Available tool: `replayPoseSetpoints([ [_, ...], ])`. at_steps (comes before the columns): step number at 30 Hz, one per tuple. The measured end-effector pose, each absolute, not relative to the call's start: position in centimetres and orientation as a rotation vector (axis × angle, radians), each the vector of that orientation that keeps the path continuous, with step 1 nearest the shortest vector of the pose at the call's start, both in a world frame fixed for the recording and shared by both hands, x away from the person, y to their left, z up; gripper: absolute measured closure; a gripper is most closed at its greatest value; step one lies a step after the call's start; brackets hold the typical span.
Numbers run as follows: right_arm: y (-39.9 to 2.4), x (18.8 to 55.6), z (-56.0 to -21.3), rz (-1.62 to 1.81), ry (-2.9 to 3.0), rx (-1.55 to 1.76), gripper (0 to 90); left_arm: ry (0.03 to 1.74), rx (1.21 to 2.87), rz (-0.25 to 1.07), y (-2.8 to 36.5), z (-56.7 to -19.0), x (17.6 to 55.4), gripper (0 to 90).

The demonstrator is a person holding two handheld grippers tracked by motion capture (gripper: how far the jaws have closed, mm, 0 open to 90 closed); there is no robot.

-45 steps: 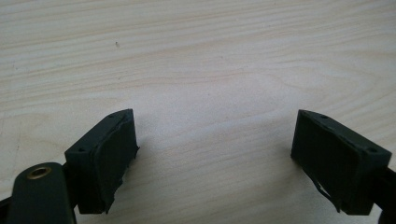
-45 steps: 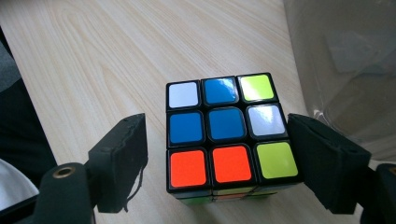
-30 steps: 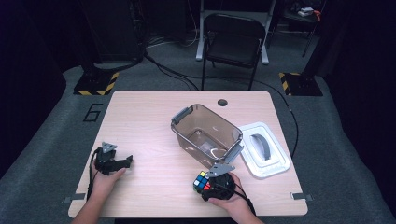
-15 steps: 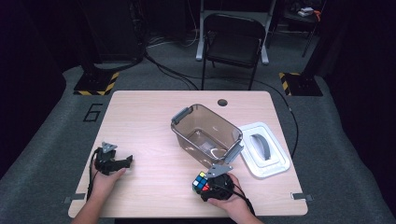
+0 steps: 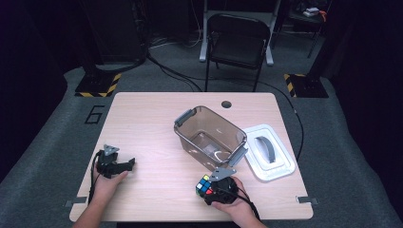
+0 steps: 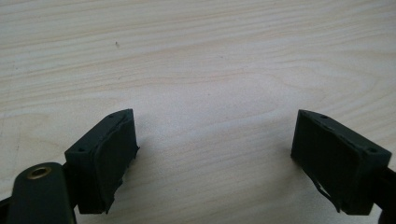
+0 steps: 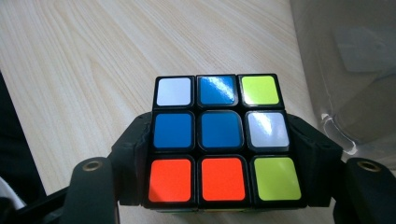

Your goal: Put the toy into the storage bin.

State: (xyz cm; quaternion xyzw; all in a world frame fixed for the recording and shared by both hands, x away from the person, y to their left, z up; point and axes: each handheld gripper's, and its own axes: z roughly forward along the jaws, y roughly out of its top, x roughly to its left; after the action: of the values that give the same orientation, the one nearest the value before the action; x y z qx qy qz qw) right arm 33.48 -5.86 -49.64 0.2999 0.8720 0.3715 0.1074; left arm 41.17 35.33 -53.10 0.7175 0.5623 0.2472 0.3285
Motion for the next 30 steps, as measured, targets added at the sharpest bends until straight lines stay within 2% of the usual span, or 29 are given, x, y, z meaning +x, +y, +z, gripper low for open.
replayPoseSetpoints([
  [16,-6.0,32.9,-48.7,1.092,2.576,0.873,33.5,1.472,1.878,0.647,35.3,-53.1,41.2,14.1],
  [30,-6.0,32.1,-46.2,1.114,2.603,0.829,33.5,1.472,1.878,0.647,35.3,-53.1,41.2,14.1],
])
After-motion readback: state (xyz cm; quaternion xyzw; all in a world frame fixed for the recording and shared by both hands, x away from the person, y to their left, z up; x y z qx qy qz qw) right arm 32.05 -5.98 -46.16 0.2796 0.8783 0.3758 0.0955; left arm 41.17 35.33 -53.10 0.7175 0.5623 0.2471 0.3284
